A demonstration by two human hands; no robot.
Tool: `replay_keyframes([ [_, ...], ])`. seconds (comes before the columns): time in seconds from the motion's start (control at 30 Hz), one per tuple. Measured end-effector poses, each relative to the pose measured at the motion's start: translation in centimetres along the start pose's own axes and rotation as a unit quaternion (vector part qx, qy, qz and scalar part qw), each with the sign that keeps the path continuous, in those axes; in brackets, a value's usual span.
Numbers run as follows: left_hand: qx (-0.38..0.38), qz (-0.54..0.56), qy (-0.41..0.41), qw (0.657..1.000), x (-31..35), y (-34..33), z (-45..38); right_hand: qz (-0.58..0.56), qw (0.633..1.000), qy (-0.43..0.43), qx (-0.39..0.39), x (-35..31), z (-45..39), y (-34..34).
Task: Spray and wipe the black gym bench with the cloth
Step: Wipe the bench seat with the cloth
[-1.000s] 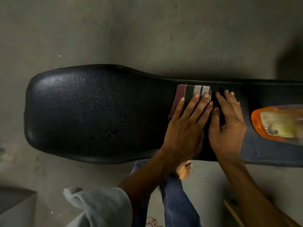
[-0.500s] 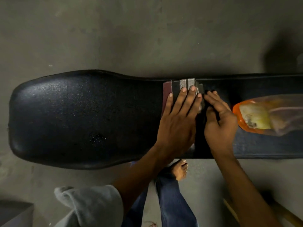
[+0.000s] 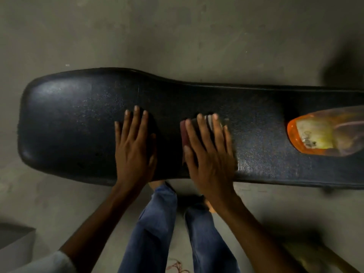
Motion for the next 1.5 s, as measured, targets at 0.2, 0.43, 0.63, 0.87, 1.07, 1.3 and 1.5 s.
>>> replay_keyframes([
  [0.2,0.012,-0.030,-0.002,0.999,-0.2,-0.6,0.3,0.053,0.991,-0.117,0.035,0.5,-0.2,0.0],
  [0.43,0.033,0.032,-0.016,0.999,-2.1,0.5,0.8,0.035,0.999,0.001,0.016,-5.1,1.6,-2.3],
  [0.63,-0.013,-0.040,-0.030,0.999,-3.4,0.2,1.2,0.045,0.994,-0.094,0.036,-6.7,1.6,-2.6],
  [0.87,0.048,-0.011,0.015,0.999,-9.1,3.6,2.9,0.049,0.999,0.021,-0.003,-9.8,3.6,-3.9],
  [1.07,0.050,0.025,0.006,0.998,-12.0,3.8,3.8,0.035,0.998,-0.048,0.012,-15.2,0.9,-5.3],
  [1.3,0.086,0.018,0.065,0.994,-17.0,5.9,5.6,0.052,0.991,0.118,-0.028,-17.4,5.2,-6.3],
  [1.5,0.095,0.074,0.026,0.992,-18.9,6.2,6.4,0.054,0.998,0.040,-0.014,-22.5,1.5,-7.8],
])
Point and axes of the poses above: each hand's wrist, its own z-axis away from the middle knuckle, its own y-axis out of the back of the hand, x = y × z, the point moved 5 cm from there along -z, towards the middle knuckle, and after that the axes turned 3 degrees about -y, right-handed, at the moved point
